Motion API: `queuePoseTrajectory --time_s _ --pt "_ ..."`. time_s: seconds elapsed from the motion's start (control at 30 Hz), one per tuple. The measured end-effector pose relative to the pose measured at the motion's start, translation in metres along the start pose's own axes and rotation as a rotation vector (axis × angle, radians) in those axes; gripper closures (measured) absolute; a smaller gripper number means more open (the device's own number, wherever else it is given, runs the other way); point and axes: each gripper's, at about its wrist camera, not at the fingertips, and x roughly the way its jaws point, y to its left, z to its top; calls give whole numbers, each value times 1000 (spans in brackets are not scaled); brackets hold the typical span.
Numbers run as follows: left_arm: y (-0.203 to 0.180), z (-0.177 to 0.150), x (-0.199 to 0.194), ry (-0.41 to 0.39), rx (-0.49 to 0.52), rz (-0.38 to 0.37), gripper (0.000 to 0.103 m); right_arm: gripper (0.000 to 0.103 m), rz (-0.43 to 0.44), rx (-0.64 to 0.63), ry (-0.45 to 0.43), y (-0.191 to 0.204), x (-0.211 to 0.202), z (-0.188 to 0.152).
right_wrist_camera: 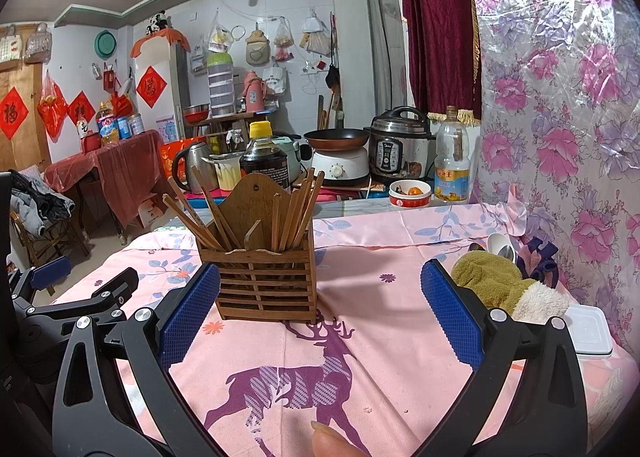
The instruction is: Organize utensils
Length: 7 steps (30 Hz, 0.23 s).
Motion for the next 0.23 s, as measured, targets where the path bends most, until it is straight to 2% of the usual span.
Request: queuePoseTrajectory --time_s 0.23 --pt "1 1 2 5 -10 0 6 6 0 2 -1 1 -1 0"
